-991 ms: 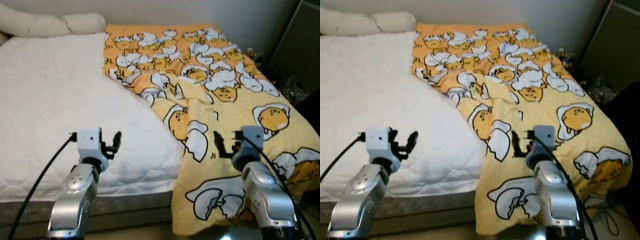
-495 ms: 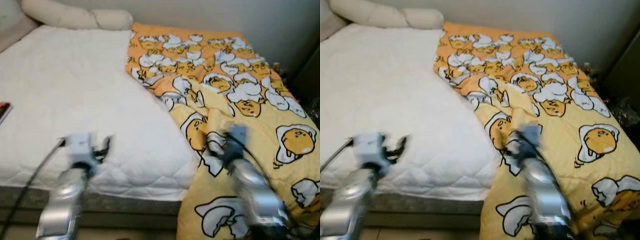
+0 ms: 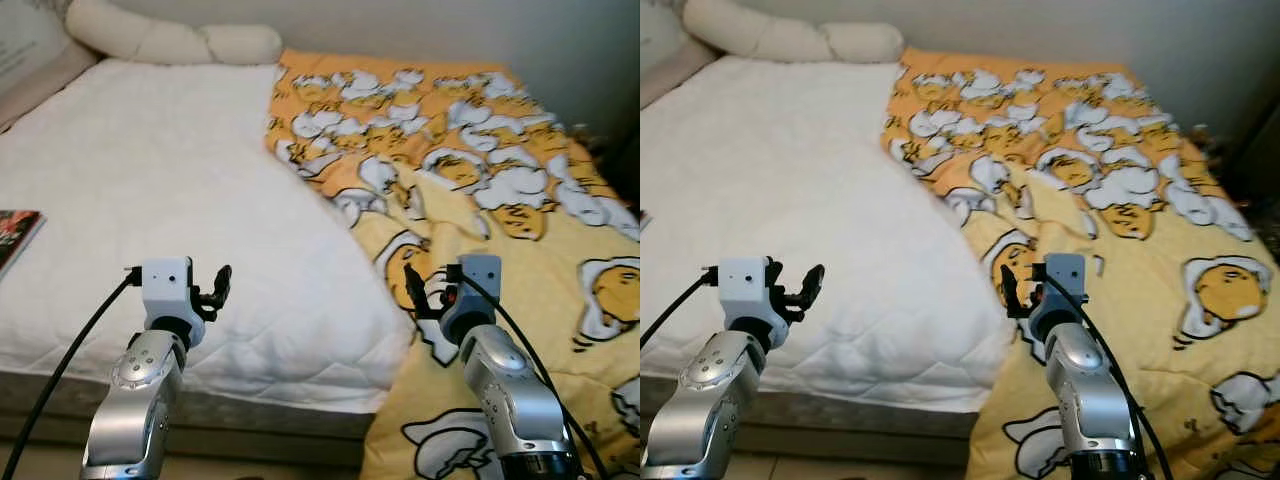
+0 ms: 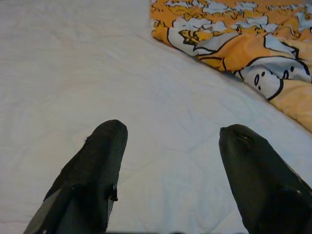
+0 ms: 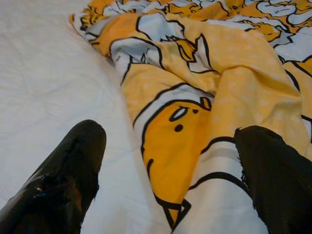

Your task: Clean up the room

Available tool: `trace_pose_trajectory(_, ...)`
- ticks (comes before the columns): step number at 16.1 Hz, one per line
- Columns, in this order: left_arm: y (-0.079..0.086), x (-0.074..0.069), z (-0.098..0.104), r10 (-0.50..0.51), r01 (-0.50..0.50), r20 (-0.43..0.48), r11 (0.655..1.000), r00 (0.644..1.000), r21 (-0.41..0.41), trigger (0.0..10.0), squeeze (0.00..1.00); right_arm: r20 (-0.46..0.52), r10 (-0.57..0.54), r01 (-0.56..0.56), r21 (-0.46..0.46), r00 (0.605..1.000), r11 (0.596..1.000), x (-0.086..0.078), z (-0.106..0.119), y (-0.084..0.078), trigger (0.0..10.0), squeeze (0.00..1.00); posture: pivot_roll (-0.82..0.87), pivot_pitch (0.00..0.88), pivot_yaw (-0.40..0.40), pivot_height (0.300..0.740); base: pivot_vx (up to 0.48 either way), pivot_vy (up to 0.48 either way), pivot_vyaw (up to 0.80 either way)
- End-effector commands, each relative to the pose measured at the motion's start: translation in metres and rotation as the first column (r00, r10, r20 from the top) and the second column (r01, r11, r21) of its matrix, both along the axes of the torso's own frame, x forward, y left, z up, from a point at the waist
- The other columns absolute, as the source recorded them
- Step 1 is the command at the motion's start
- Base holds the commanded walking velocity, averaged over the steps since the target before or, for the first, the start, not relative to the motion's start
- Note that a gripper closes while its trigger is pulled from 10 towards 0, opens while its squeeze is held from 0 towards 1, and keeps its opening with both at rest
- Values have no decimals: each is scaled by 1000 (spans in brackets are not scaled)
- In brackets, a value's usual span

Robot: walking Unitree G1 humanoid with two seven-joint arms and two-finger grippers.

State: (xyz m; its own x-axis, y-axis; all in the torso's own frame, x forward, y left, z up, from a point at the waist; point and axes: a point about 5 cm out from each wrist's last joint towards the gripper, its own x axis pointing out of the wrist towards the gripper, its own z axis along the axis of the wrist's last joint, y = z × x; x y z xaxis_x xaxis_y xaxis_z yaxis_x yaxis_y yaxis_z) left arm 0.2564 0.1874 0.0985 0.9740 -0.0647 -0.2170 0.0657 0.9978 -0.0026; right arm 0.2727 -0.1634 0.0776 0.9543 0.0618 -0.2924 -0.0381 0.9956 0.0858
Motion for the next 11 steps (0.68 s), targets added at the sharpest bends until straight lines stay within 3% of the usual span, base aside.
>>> trace_pose_trajectory(1,-6,2,0,-29,29,-8,1000,1000,-10,10000,0,0,-27,27,-7,1000,1000,0,0,-8,10000,0,25,0,3,740,0,0,0)
trace_pose_trajectory(3,-8,3,3,-70,70,-1,997,998,-13,10000,0,-3,-42,42,-3,999,999,2,-1,-11,10000,0,37,0,1,740,0,0,0)
trace_pose_trajectory(4,-11,2,3,-128,129,-18,991,992,23,10000,0,-11,-70,69,-25,998,997,8,-3,-16,10000,0,44,0,2,740,0,0,0)
trace_pose_trajectory(7,-10,3,3,-131,132,-23,991,991,14,10000,0,-35,-100,97,-62,994,993,19,-7,-26,10000,0,39,0,8,740,0,0,0)
trace_pose_trajectory(9,-9,6,2,-168,167,-45,986,985,-14,10000,0,-99,-151,142,-99,984,985,32,-14,-44,10000,0,32,0,18,740,0,0,0)
trace_pose_trajectory(11,-6,9,6,-204,205,-26,978,979,37,10000,0,-135,-192,180,-98,972,979,44,-16,-59,10000,0,31,0,37,740,0,0,0)
